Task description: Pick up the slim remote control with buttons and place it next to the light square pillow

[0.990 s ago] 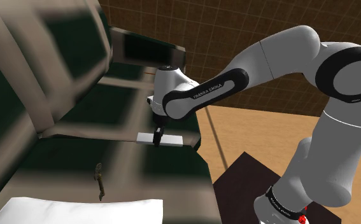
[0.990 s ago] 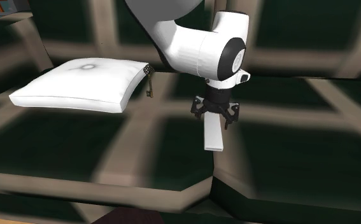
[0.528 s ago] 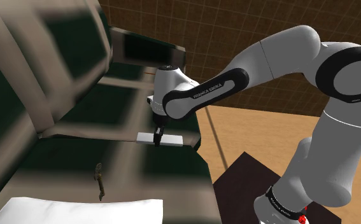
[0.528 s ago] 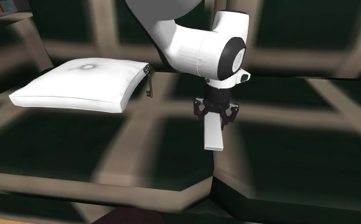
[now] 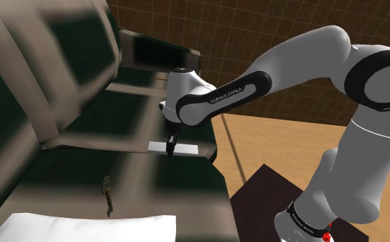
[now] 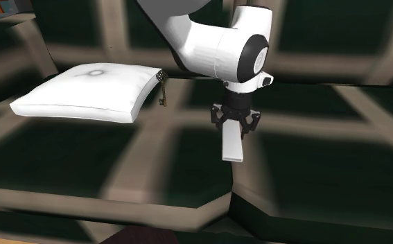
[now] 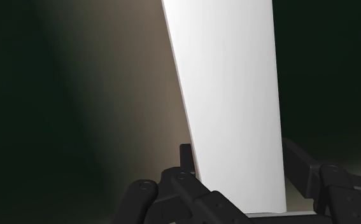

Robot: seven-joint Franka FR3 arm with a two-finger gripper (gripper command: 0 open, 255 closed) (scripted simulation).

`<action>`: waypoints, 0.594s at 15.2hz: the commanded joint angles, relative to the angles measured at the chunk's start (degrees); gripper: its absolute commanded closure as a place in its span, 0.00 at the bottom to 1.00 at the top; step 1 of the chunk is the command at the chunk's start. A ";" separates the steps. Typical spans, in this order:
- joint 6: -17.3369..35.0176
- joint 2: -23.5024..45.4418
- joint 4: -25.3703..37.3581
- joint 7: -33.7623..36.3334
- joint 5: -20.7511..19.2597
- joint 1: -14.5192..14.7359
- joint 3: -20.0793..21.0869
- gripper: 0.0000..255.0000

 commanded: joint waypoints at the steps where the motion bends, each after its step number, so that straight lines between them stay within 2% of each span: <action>1: -1.35 -0.72 0.63 -0.08 0.11 -0.04 0.01 1.00; 9: -7.05 -3.76 3.32 -0.26 0.53 -0.14 0.07 1.00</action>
